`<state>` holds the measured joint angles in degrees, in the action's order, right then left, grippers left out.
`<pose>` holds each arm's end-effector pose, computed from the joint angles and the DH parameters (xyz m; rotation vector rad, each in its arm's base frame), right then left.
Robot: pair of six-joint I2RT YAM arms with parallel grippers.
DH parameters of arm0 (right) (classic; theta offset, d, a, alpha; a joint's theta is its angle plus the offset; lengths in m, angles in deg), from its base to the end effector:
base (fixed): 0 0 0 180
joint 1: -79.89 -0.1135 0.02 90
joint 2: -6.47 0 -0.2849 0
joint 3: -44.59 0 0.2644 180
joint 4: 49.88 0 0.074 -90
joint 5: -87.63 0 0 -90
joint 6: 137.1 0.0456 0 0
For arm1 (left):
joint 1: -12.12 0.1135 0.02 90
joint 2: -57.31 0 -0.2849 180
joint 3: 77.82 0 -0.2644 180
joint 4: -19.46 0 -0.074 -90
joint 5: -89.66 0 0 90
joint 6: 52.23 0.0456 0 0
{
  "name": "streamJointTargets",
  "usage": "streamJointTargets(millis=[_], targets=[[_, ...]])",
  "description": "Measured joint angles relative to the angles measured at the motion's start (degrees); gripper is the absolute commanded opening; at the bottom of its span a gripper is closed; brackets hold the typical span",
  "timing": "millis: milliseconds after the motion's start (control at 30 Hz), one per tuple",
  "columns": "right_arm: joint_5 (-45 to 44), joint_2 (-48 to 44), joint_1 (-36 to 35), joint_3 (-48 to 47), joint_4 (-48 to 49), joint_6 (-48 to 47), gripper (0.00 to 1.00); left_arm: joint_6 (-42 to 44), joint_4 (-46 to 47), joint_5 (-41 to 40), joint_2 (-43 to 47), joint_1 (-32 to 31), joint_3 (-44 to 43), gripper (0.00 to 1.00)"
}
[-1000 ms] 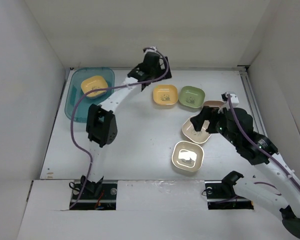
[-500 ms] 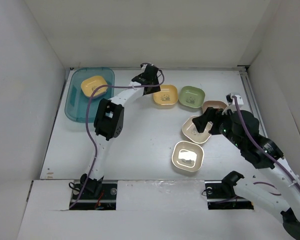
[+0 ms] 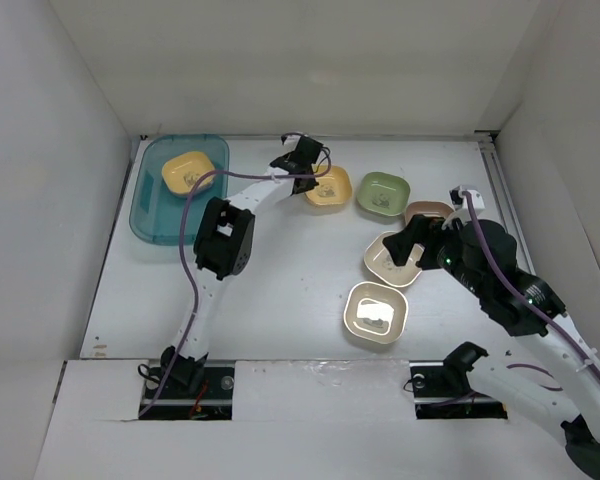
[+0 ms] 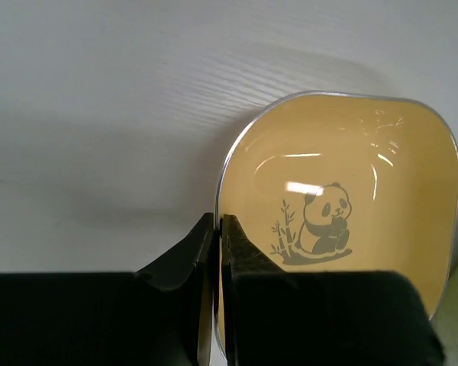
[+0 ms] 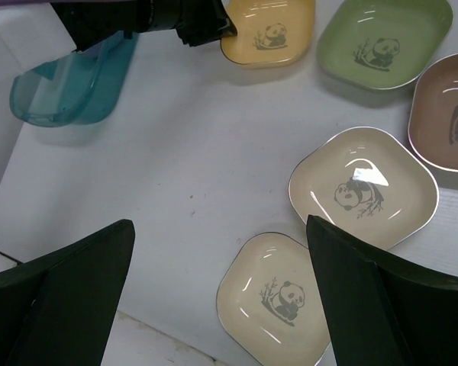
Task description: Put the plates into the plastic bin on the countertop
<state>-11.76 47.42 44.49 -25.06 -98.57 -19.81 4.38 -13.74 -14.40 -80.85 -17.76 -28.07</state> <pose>0.1254 0.0800 0.3865 -0.0261 1.9576 0.5750 0.5112 -0.2809 0.1894 -0.1973 2.2721 -0.3038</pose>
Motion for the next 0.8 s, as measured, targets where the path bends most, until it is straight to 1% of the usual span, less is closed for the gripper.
streamJointTargets(millis=[100, 167, 300, 433, 567, 667, 733, 800], targets=[[0.0, -0.1, 0.0, 0.0, 0.0, 0.0, 1.00, -2.1, -3.4, -4.2, 2.3, 0.0, 0.4, 0.00], [0.0, -0.2, 0.0, 0.0, 0.0, 0.0, 1.00, -3.7, -5.9, -6.1, 5.3, 0.9, 2.5, 0.00], [0.0, -0.2, 0.0, 0.0, 0.0, 0.0, 1.00, -5.9, -7.3, -6.1, 14.8, 5.8, 8.2, 0.00], [0.1, -0.4, 0.0, 0.0, -0.1, 0.0, 1.00, -8.8, -7.1, -5.1, 25.5, 15.7, 9.9, 0.00], [0.5, -1.3, 0.0, 0.0, -0.1, 0.0, 1.00, -9.5, -3.2, -0.5, 32.2, 30.8, 10.8, 0.00], [0.9, -2.4, 0.0, 0.0, -0.1, -0.1, 1.00, -7.9, -1.6, 2.8, 31.5, 40.7, 10.8, 0.00], [1.4, -2.7, 0.0, 0.0, -0.1, -0.5, 1.00, -6.8, -1.2, 6.8, 29.0, 44.8, 10.8, 0.00], [1.9, -2.8, 0.0, 0.0, 0.0, -0.8, 1.00, -4.9, -0.5, 10.8, 25.5, 47.2, 10.8, 0.00]])
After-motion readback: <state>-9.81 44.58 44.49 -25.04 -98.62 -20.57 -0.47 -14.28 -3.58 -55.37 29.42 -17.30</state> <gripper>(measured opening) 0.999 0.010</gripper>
